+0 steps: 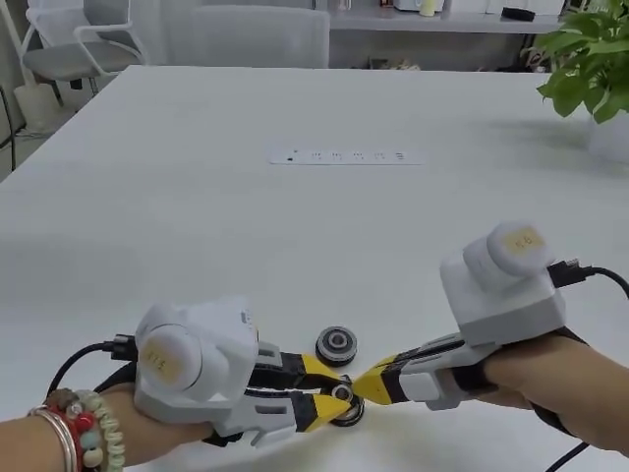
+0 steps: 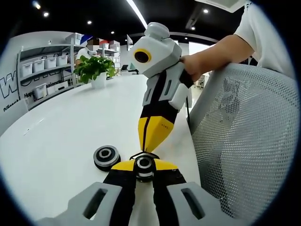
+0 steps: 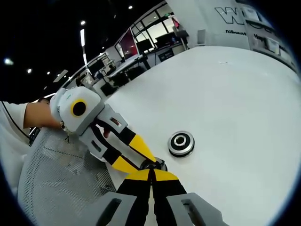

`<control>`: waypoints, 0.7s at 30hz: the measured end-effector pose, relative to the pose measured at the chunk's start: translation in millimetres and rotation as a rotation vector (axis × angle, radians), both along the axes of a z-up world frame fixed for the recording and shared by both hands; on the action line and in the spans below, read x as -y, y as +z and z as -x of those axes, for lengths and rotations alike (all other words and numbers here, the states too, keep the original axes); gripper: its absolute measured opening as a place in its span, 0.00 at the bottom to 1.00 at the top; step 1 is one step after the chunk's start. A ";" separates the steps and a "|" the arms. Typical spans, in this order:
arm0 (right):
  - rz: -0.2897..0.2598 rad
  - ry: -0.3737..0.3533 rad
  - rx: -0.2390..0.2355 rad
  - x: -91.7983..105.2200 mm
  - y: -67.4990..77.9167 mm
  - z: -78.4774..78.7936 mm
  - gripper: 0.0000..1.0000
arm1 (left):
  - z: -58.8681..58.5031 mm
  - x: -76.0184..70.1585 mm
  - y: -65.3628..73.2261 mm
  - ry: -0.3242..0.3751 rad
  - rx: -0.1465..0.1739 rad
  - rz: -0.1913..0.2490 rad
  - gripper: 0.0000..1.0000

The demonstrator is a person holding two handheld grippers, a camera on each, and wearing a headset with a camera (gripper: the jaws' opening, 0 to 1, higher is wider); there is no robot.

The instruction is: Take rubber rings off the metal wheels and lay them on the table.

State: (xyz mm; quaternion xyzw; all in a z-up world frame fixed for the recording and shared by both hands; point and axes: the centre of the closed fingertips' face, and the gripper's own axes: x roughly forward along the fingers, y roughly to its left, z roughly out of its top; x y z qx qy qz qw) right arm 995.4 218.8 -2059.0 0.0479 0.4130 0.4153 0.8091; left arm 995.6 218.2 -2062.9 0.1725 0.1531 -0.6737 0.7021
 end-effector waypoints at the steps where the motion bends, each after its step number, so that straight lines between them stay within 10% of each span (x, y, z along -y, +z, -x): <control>1: -0.002 0.000 -0.001 -0.3 0.3 0.0 0.00 | 0.0 0.0 0.0 0.000 0.000 0.000 0.08; 7: -0.103 0.000 0.012 -14.4 15.7 -1.0 0.00 | 0.0 -0.1 0.0 0.000 0.001 0.001 0.08; 21: 0.009 -0.009 -0.013 -0.8 -4.3 0.0 0.00 | -0.3 0.5 -0.4 0.016 -0.006 -0.007 0.08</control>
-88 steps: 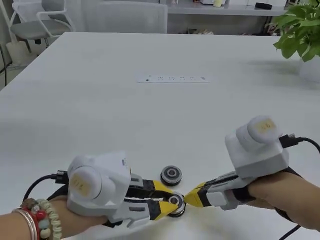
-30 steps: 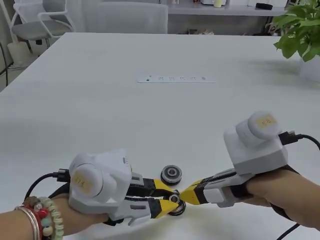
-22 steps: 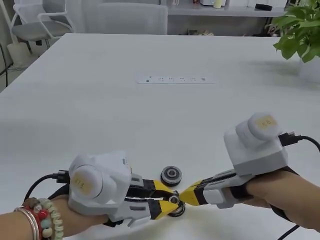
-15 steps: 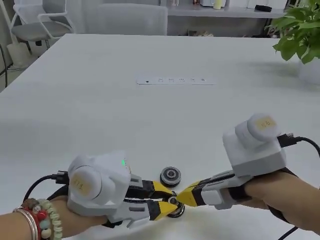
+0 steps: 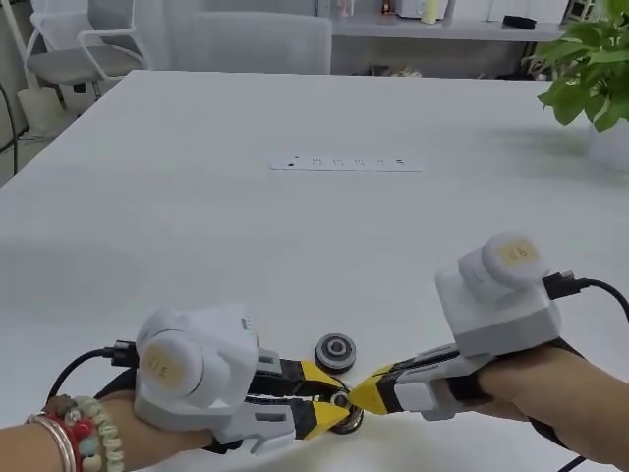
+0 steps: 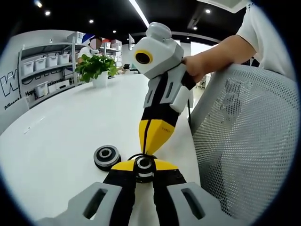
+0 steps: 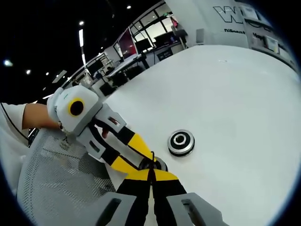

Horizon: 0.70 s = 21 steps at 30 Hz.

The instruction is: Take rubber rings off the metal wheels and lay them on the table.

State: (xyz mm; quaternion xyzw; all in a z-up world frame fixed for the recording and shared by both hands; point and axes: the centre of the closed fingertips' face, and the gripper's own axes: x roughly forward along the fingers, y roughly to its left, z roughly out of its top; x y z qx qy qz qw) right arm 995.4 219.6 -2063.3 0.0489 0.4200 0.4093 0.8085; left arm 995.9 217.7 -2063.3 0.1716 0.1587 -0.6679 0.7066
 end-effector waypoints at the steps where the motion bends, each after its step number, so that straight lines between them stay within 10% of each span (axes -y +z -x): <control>1: 0.005 -0.002 0.000 0.9 -0.8 -0.4 0.00 | 0.1 0.4 0.1 0.001 0.002 0.000 0.09; 15: 0.022 -0.006 0.011 4.5 -0.9 -3.1 0.00 | -2.2 -0.7 1.8 -0.025 0.042 -0.082 0.12; 21: 0.015 -0.023 0.017 8.3 1.2 -6.2 0.00 | 1.0 -1.4 16.0 -0.054 0.046 -0.042 0.26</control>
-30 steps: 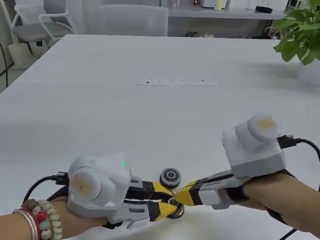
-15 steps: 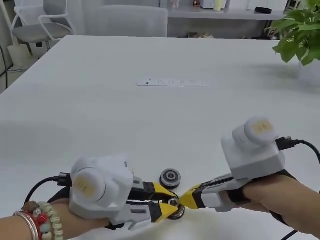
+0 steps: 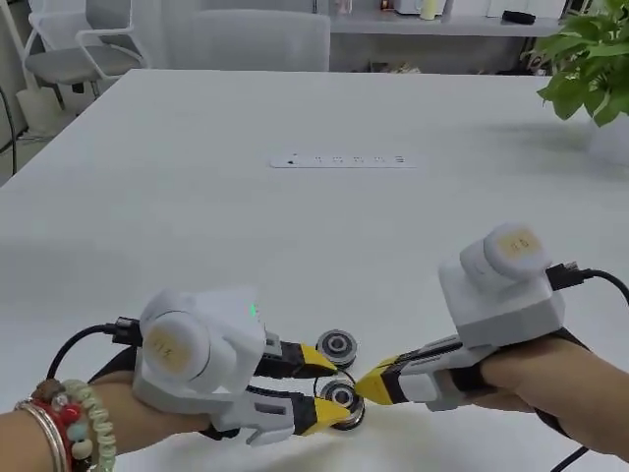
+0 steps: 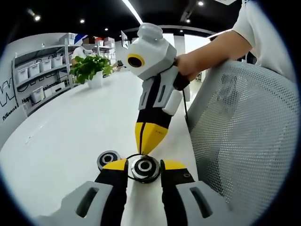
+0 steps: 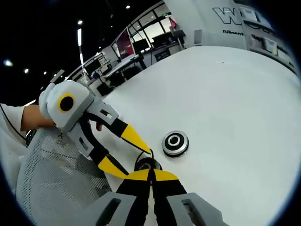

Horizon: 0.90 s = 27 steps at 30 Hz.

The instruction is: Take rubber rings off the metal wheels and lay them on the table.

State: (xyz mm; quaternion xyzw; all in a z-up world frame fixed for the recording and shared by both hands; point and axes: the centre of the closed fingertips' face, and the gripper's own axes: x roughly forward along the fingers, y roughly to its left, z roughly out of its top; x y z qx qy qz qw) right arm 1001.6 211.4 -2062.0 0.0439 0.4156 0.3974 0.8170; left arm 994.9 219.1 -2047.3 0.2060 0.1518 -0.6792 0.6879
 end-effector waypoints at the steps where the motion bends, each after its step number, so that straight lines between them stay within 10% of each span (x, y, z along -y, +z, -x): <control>1: 0.000 -0.002 0.000 0.8 0.2 -0.3 0.00 | 0.5 0.2 2.0 0.000 -0.009 0.004 0.29; 10: -0.012 -0.017 0.009 3.5 4.6 -2.6 0.00 | 10.2 2.2 28.4 -0.040 -0.070 0.045 0.51; 27: 0.005 0.005 0.040 6.8 10.0 -0.1 0.00 | 13.3 -18.0 96.5 -0.027 -0.042 0.104 0.87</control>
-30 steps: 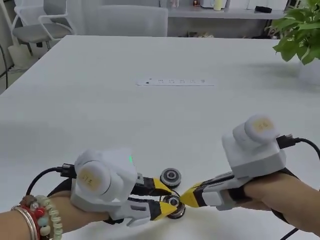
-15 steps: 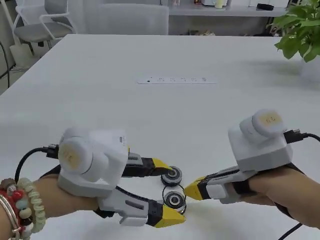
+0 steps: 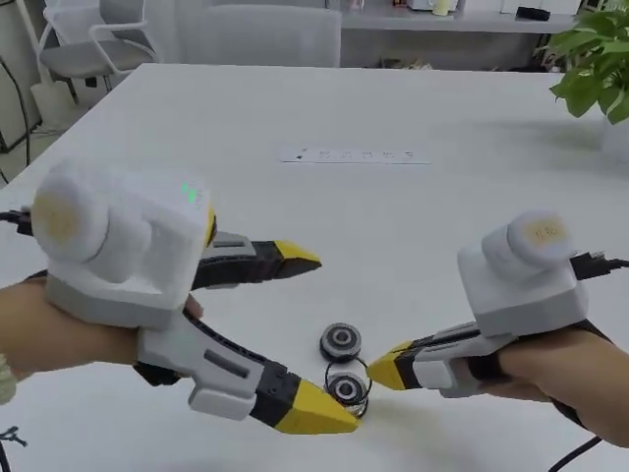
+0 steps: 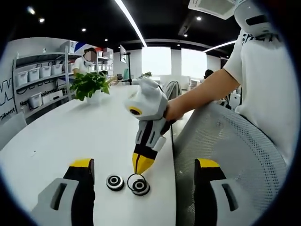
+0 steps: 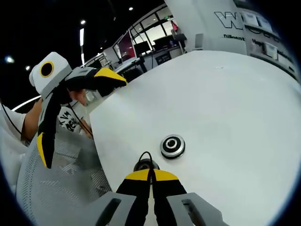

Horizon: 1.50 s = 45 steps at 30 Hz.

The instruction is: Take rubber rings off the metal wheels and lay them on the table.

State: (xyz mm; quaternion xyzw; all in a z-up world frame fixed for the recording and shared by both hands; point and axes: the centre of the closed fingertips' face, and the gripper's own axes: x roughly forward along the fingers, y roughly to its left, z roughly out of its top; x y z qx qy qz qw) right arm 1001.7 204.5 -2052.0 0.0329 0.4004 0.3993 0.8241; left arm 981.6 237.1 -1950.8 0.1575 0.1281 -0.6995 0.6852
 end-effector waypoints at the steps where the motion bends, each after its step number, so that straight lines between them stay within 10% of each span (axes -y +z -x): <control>1: -0.004 -0.003 0.003 1.2 1.2 -0.4 0.00 | 0.2 -2.7 1.8 0.005 0.007 -0.001 0.87; 15: -0.043 -0.037 0.016 6.5 10.7 -3.8 0.00 | 2.8 -52.0 12.9 0.142 0.061 -0.016 0.93; 31: -0.101 -0.095 0.038 14.3 25.3 -9.0 0.00 | 6.6 -96.9 -12.3 0.332 -0.011 -0.015 0.94; 45: -0.159 -0.152 0.072 19.7 43.3 -13.3 0.00 | 14.2 -96.4 -30.3 0.354 -0.060 -0.028 0.92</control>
